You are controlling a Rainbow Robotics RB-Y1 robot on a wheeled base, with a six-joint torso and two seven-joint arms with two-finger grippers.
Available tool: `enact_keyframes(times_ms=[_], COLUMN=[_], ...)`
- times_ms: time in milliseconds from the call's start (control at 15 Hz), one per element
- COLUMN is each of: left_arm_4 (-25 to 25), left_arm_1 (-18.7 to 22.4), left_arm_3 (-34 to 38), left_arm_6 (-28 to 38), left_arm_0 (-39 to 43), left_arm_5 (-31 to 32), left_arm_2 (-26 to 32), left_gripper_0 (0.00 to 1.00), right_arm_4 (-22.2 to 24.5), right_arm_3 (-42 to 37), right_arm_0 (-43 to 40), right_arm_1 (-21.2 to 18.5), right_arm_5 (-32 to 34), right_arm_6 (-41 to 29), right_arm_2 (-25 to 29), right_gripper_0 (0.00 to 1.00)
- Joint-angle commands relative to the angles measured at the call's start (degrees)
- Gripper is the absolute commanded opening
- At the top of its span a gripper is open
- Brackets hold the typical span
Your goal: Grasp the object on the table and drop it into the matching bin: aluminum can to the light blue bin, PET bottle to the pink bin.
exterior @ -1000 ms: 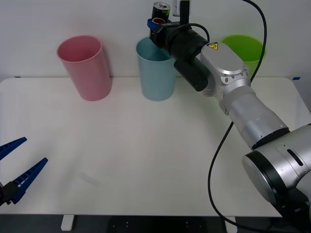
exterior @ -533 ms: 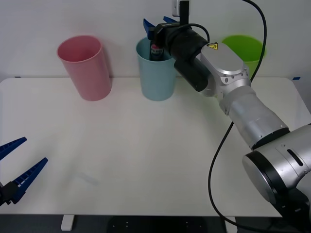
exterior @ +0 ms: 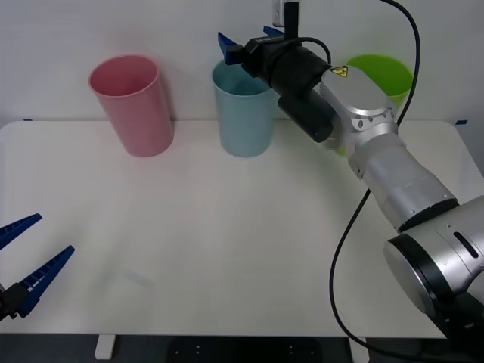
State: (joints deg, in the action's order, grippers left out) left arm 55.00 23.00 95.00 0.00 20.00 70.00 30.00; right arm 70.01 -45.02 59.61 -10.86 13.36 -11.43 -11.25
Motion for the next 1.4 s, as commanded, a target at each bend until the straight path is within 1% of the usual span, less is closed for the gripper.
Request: enact_keyframes(times_ms=[67, 200, 333, 467, 600, 733, 867, 1067, 1333, 1400], left_arm_4=[0.0, 0.0, 0.0, 0.0, 0.0, 0.0, 0.0, 0.0, 0.0, 0.0], left_arm_1=[0.0, 0.0, 0.0, 0.0, 0.0, 0.0, 0.0, 0.0, 0.0, 0.0], left_arm_3=[0.0, 0.0, 0.0, 0.0, 0.0, 0.0, 0.0, 0.0, 0.0, 0.0], left_arm_6=[0.0, 0.0, 0.0, 0.0, 0.0, 0.0, 0.0, 0.0, 0.0, 0.0], left_arm_0=[0.0, 0.0, 0.0, 0.0, 0.0, 0.0, 0.0, 0.0, 0.0, 0.0], left_arm_5=[0.0, 0.0, 0.0, 0.0, 0.0, 0.0, 0.0, 0.0, 0.0, 0.0], left_arm_2=[0.0, 0.0, 0.0, 0.0, 0.0, 0.0, 0.0, 0.0, 0.0, 0.0], left_gripper_0=[1.00, 1.00, 1.00, 1.00, 1.00, 1.00, 1.00, 1.00, 1.00, 1.00], right_arm_4=[-1.0, -1.0, -3.0, -4.8, -5.1, -6.9, -8.7, -10.7, -10.2, -10.2], right_arm_3=[-4.1, -9.7, -16.0, -20.6, -24.9, -27.4, -30.7, -36.3, -40.1, -40.7], right_arm_0=[-3.2, -7.0, -11.2, -14.4, -18.0, -20.7, -24.1, -30.3, -38.3, -40.3], right_arm_1=[-2.3, -3.9, -7.1, -10.0, -12.4, -15.0, -17.5, -21.2, -23.1, -23.2], right_arm_5=[3.3, 3.5, 3.7, 3.9, 6.6, 9.8, 10.8, 12.4, 20.0, 21.6], right_arm_6=[-0.3, -0.9, -1.5, -1.6, -1.5, -0.7, 0.1, 1.3, 4.0, 5.6], right_arm_2=[-0.1, -0.7, -3.3, -4.9, -4.3, -4.0, -3.9, -2.7, 3.5, 5.0], right_gripper_0=[1.00, 1.00, 1.00, 1.00, 1.00, 1.00, 1.00, 1.00, 1.00, 1.00])
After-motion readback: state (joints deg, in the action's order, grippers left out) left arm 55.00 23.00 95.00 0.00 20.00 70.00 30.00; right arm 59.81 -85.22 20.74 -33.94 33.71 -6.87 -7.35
